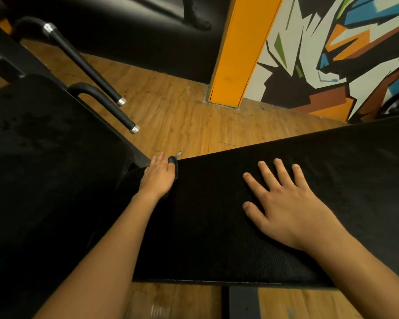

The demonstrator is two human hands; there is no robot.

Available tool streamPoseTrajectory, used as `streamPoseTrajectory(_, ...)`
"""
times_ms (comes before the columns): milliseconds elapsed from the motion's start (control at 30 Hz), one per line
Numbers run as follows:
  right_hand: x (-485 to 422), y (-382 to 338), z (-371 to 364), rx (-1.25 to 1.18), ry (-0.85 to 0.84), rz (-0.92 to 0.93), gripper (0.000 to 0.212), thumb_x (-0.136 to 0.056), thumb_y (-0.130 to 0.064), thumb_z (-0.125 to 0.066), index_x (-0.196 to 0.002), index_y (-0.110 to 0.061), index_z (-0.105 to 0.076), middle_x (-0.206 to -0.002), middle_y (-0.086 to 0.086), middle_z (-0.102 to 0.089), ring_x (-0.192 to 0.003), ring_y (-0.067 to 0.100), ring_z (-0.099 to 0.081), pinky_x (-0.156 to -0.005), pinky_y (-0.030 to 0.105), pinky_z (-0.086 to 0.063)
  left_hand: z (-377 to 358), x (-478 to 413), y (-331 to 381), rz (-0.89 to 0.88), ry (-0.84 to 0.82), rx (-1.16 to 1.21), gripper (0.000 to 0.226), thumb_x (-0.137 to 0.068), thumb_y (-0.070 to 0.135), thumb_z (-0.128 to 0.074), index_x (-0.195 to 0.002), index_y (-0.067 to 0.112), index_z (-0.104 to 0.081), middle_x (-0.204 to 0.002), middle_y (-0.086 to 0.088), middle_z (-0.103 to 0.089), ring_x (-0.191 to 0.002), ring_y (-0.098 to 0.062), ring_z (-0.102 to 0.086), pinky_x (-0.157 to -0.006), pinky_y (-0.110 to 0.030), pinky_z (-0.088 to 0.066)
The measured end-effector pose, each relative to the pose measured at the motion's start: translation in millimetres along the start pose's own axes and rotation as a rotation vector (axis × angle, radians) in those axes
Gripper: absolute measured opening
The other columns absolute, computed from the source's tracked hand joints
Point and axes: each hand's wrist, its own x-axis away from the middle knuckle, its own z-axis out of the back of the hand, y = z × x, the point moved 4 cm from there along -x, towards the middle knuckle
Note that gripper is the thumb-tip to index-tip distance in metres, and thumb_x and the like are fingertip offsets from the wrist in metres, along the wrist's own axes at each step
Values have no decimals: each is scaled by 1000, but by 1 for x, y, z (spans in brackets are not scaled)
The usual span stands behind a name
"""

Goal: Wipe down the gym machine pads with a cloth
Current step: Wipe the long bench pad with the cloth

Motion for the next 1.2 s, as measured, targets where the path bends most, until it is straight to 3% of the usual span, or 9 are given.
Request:
streamPoseTrajectory(233, 1, -2, 4, 6, 0, -7, 95, -76, -66, 21, -163, -30, 7, -171, 12, 9, -156, 39, 15, -125, 58, 7, -12, 71, -5, -34, 17, 45, 56, -111, 37, -23, -163, 20, -12, -170, 6, -6, -156, -12, -2, -126, -42, -11)
streamPoseTrajectory(600, 0, -1, 1, 10, 8, -4, 93, -80, -68, 18, -163, -29, 4, -171, 13, 5, -156, 39, 11, -125, 58, 4, 1, 7, 0, -7, -26, 27, 57, -110, 34, -21, -163, 14, -15, -171, -1, -8, -157, -18, -4, -125, -44, -10)
streamPoseTrajectory(933, 0, 0, 0, 8, 10, 4, 87, -87, -69, 8, -164, -29, 1, -171, 14, 3, -156, 40, 9, -125, 59, 2, -7, 106, -14, -40, -17, 60, 56, -111, 37, -25, -163, 19, -15, -171, 4, -5, -156, -12, -2, -124, -43, -9)
streamPoseTrajectory(1200, 0, 0, 0, 5, -5, 9, 95, -80, -71, 16, -164, -30, 1, -171, 14, 3, -156, 40, 9, -125, 60, 1, -13, 170, -18, -10, -20, 49, 58, -110, 41, -26, -163, 24, -11, -170, 10, -3, -155, -7, -1, -124, -39, -11)
